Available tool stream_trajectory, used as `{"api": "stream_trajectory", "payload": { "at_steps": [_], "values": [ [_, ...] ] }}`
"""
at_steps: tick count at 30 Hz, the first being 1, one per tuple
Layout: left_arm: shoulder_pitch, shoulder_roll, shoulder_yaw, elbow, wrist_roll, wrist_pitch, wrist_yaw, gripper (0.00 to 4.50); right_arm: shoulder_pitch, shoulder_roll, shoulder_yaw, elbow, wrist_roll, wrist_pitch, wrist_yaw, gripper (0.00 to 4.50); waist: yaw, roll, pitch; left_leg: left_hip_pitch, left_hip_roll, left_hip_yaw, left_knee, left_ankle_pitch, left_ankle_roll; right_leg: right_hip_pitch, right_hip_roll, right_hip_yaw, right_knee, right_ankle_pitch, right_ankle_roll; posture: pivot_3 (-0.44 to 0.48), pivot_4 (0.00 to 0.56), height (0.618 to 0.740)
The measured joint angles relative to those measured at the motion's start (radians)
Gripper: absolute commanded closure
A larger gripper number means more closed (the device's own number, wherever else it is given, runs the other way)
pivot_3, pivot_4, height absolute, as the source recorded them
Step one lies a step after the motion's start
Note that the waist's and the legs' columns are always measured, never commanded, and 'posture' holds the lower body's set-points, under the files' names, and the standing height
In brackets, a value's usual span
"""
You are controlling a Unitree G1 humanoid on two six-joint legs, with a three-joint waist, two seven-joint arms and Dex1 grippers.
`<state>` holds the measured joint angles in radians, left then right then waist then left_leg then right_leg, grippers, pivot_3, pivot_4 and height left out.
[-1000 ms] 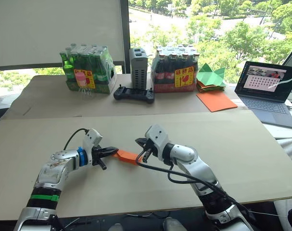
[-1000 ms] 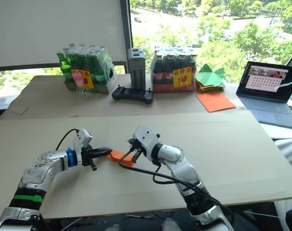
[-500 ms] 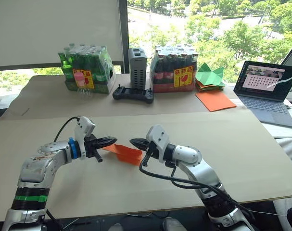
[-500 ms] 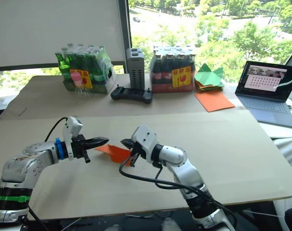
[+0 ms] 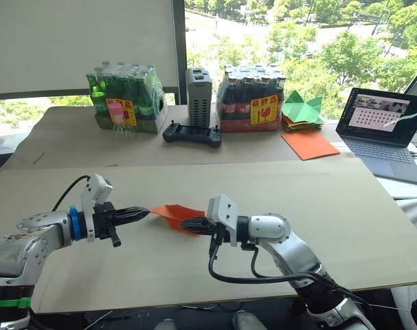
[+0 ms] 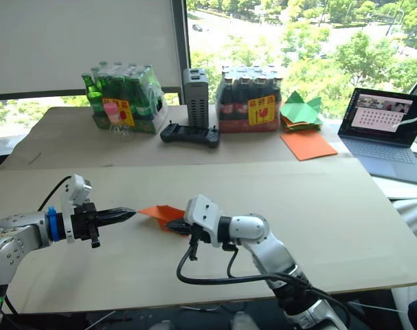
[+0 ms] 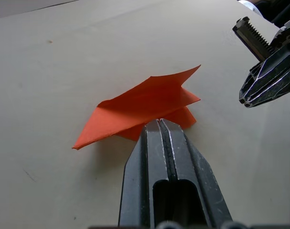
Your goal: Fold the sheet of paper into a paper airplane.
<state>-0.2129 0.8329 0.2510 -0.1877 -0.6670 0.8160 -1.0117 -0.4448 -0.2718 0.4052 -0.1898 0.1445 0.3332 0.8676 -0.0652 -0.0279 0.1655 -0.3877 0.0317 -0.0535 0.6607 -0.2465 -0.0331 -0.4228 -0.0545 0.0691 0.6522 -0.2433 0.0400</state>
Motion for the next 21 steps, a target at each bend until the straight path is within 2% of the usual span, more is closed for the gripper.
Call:
{"api": "stream_trajectory", "payload": {
  "at_steps": [1,4,6,21],
  "values": [
    [0.005,0.000,0.006,-0.005,-0.003,0.000,0.007,4.50,-0.002,0.010,0.000,0.017,0.004,0.013,-0.002,3.88,0.000,0.000,0.000,0.000,0.000,0.000,0.000,0.000,0.000,0.000,0.000,0.000,0.000,0.000,0.000,0.000,0.150,0.740],
    [0.027,0.000,0.012,-0.032,-0.009,0.000,0.025,4.50,-0.024,0.033,-0.006,0.070,0.018,0.048,-0.016,2.97,-0.003,0.000,0.000,0.000,0.000,0.000,0.000,0.000,0.000,0.000,0.000,0.000,0.000,0.000,0.000,0.000,0.150,0.740],
    [0.042,-0.002,0.015,-0.045,-0.019,0.000,0.036,4.50,-0.048,0.037,-0.021,0.097,0.018,0.052,-0.026,2.21,-0.002,0.000,0.000,0.000,0.000,0.000,0.000,0.000,0.000,0.000,0.000,0.000,0.000,0.000,0.000,0.000,0.150,0.740],
    [0.081,-0.011,0.036,-0.078,-0.046,-0.001,0.105,4.50,-0.100,0.035,-0.020,0.183,-0.011,0.036,-0.031,2.21,-0.002,0.000,0.000,0.000,0.000,0.000,0.000,0.000,0.000,0.000,0.000,0.000,0.000,0.000,0.000,0.000,0.150,0.740]
  ]
}}
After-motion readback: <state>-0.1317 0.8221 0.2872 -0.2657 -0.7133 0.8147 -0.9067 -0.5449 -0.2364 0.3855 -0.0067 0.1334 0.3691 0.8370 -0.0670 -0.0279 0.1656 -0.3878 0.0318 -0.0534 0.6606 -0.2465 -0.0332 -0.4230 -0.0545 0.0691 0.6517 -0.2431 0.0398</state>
